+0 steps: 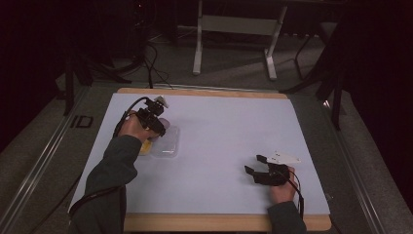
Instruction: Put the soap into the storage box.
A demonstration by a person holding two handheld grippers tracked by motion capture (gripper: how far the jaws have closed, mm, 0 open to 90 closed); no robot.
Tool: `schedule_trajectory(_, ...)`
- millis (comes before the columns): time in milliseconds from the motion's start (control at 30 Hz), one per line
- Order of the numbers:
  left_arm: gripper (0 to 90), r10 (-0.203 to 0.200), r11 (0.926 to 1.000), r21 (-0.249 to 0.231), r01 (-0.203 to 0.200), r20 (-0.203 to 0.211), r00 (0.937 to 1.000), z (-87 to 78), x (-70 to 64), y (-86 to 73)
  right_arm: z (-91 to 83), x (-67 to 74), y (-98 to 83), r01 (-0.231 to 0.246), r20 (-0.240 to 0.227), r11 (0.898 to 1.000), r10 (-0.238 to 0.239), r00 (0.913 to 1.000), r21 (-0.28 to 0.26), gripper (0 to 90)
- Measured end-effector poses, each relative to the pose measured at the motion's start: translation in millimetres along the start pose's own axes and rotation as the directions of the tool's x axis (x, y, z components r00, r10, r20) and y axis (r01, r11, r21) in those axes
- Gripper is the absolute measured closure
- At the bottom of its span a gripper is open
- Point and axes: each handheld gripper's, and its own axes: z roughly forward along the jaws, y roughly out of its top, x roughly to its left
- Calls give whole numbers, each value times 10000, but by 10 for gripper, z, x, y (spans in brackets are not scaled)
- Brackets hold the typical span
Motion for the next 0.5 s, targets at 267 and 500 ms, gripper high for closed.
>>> schedule_trajectory(267, 499, -439, 9990, -37, 439, -39, 9990, 4, 34, -4, 0, 0, 0, -11, 3, 10000, 11, 10000, -6, 289)
schedule_trajectory(500, 499, -791, 9968, -65, 791, 0, 9969, 0, 79, -20, 0, 0, 0, -2, 1, 10000, 2, 10000, -9, 289)
